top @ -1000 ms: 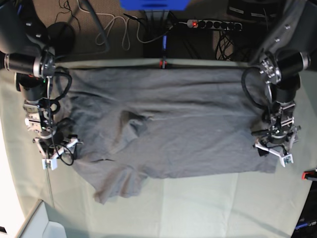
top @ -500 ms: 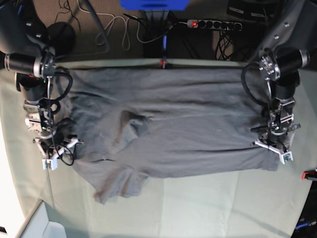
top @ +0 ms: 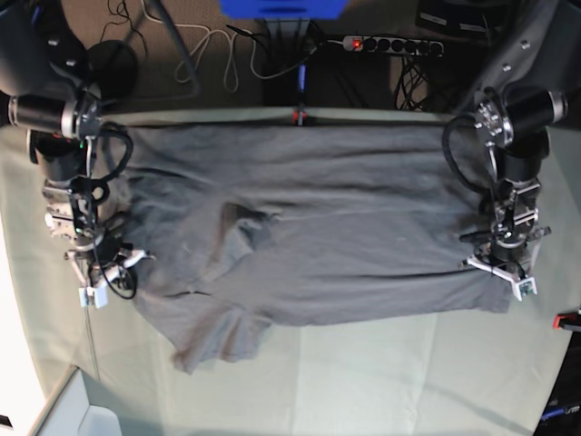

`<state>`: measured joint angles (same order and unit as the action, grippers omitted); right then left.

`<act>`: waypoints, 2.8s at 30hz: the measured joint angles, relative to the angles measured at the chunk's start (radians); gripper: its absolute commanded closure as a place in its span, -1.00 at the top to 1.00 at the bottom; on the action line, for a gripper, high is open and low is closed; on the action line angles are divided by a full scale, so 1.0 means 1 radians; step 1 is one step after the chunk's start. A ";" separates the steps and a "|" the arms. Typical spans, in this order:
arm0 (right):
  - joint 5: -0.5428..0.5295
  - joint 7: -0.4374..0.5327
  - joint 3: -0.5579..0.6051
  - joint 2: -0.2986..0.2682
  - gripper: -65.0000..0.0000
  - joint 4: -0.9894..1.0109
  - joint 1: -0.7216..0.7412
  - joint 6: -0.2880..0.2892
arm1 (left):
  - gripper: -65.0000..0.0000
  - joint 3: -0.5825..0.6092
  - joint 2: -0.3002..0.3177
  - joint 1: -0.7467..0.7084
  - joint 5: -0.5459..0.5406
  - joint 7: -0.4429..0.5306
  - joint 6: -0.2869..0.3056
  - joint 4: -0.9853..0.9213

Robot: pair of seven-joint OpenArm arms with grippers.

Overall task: Layout the t-shirt on the table in an organized manner, then fold the t-shirt properly
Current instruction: 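Fold the grasped middle fabric toward the collar edge with both grippers, then reach both grippers to the hem edge and grasp it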

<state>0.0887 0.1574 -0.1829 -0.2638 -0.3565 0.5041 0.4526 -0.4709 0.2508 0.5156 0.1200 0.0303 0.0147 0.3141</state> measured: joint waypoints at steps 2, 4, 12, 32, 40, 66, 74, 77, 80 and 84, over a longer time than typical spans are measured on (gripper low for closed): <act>0.000 -0.010 -0.001 0.001 -0.99 -0.067 -0.034 0.005 | -1.00 0.000 -0.001 0.000 0.000 0.000 0.000 0.000; 0.003 -0.013 -0.002 0.002 -0.99 -0.180 -0.093 0.007 | -1.00 0.000 -0.001 -0.001 0.000 -0.003 0.000 0.002; 0.000 -0.105 -0.043 0.050 -0.99 -0.486 -0.220 0.020 | -1.00 0.000 -0.002 0.000 0.000 -0.003 0.000 0.002; 0.004 -0.199 -0.135 0.133 -0.99 -0.821 -0.435 0.123 | -1.00 -0.003 -0.002 -0.004 0.000 -0.004 -0.003 0.003; 0.001 -0.192 -0.143 0.130 -0.99 -0.888 -0.521 0.124 | -1.00 -0.003 -0.034 -0.150 0.000 -0.138 0.000 0.283; -0.068 -0.186 -0.200 0.132 -0.99 -0.998 -0.686 0.131 | -0.99 0.001 -0.040 -0.391 -0.309 -0.377 -0.007 0.689; -0.066 -0.192 -0.203 0.132 -0.97 -0.998 -0.696 0.224 | -0.32 0.000 -0.042 -0.428 -0.312 -0.378 -0.004 0.702; -0.061 -0.192 -0.202 0.131 -0.76 -1.002 -0.712 0.224 | -0.14 0.001 -0.046 -0.457 -0.312 -0.379 -0.003 0.729; -0.060 -0.196 -0.202 0.131 -0.41 -1.003 -0.733 0.224 | -0.12 0.000 -0.046 -0.483 -0.312 -0.389 -0.008 0.801; -0.056 -0.198 -0.203 0.124 -0.07 -1.022 -0.741 0.224 | -0.11 -0.003 -0.045 -0.499 -0.312 -0.390 -0.010 0.876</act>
<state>0.0330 -0.0406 -0.3855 -0.1398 -1.3788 -0.2371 0.6769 -0.4740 0.2058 0.0166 -0.1917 -0.3595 0.0044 1.1904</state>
